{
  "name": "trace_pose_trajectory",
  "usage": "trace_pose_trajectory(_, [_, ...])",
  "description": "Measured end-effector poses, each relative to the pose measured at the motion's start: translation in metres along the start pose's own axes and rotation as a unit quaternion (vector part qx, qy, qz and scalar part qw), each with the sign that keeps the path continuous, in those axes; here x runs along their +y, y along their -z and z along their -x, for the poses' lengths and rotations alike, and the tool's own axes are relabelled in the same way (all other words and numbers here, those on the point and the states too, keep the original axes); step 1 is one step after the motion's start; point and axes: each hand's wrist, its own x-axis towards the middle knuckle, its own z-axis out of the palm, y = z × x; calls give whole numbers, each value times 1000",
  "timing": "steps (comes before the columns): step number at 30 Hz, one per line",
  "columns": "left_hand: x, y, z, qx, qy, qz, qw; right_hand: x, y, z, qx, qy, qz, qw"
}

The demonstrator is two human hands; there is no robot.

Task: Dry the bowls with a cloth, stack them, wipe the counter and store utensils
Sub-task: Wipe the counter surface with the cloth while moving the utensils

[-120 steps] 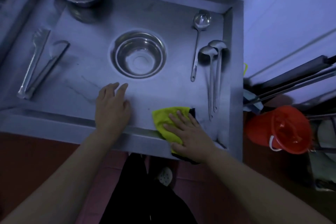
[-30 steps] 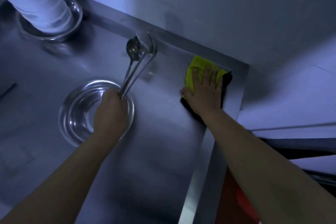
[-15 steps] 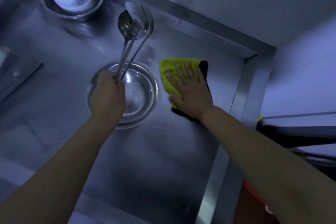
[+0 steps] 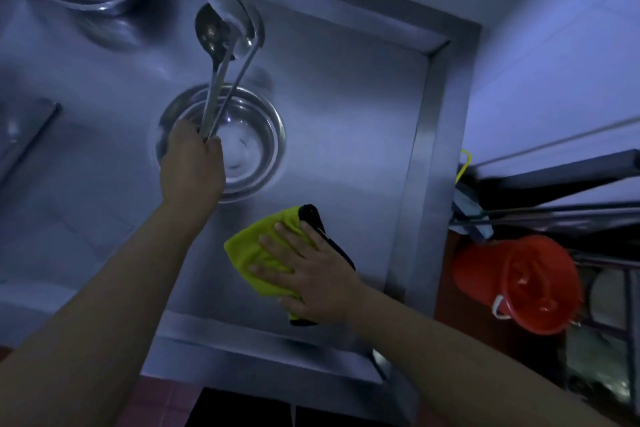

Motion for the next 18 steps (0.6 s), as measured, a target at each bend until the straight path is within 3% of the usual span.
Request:
trace_pose_trajectory(5, [7, -7, 10, -41, -3, -11, 999, 25, 5, 39, -4, -19, 10, 1000])
trace_pose_trajectory(18, [5, -42, 9, -84, -37, -22, 995, 214, 49, -48, 29, -328, 38, 943])
